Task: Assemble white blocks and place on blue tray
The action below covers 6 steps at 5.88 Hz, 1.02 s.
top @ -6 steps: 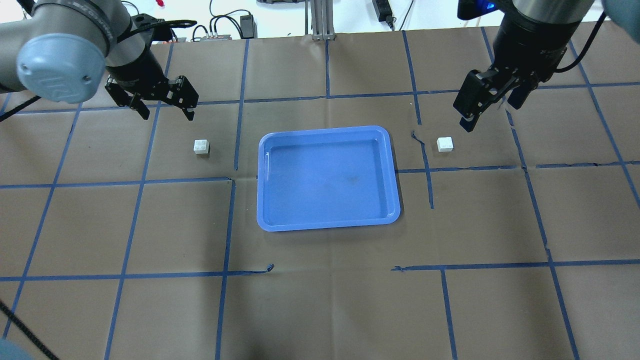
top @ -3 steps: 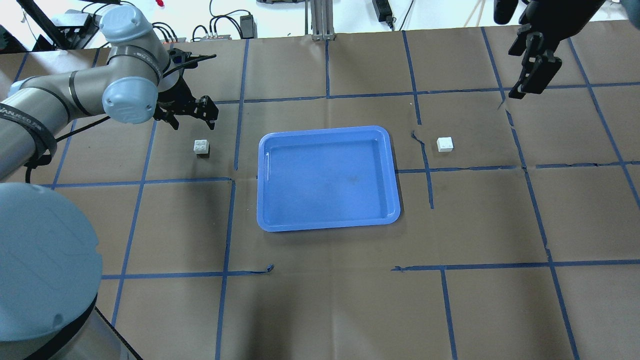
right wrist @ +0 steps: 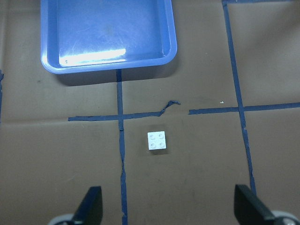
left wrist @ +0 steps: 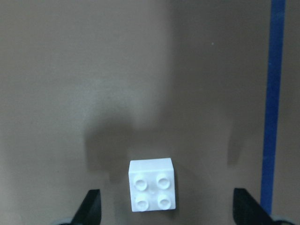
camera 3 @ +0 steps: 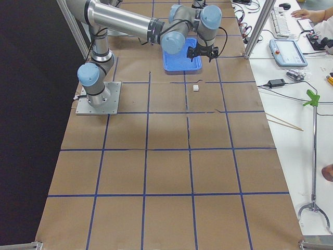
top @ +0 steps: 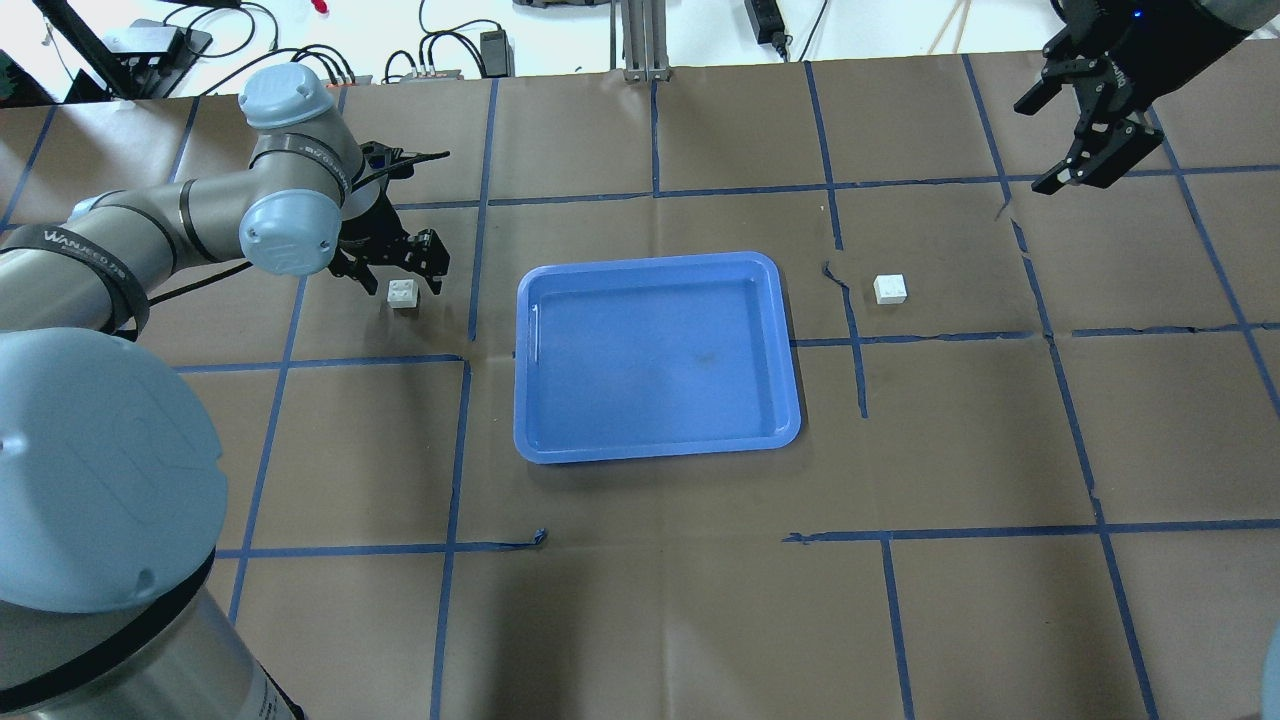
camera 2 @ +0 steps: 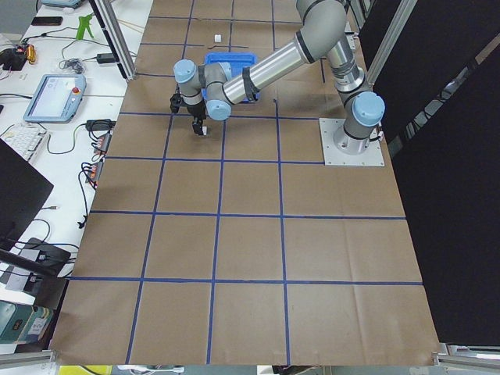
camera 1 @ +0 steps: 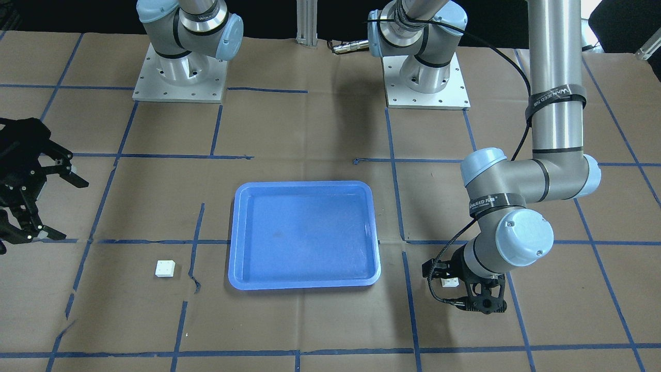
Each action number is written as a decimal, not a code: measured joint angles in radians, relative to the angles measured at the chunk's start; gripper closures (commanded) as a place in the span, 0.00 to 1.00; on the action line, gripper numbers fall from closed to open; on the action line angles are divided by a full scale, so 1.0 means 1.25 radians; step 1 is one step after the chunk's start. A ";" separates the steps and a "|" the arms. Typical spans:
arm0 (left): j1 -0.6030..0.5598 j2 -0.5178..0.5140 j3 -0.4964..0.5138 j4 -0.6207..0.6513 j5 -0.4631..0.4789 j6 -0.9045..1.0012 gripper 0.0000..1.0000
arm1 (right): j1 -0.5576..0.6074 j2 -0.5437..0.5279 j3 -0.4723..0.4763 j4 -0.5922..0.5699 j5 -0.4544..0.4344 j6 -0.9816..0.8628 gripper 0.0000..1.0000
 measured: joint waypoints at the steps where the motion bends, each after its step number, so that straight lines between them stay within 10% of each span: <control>1: 0.000 -0.002 -0.001 0.003 0.000 0.002 0.85 | -0.023 0.046 0.018 -0.016 0.067 -0.054 0.01; 2: 0.000 -0.002 0.000 0.004 0.000 0.003 1.00 | -0.035 0.086 0.055 -0.056 0.119 -0.107 0.01; 6: -0.009 0.032 0.020 -0.027 -0.009 0.114 1.00 | -0.043 0.240 0.157 -0.164 0.216 -0.307 0.01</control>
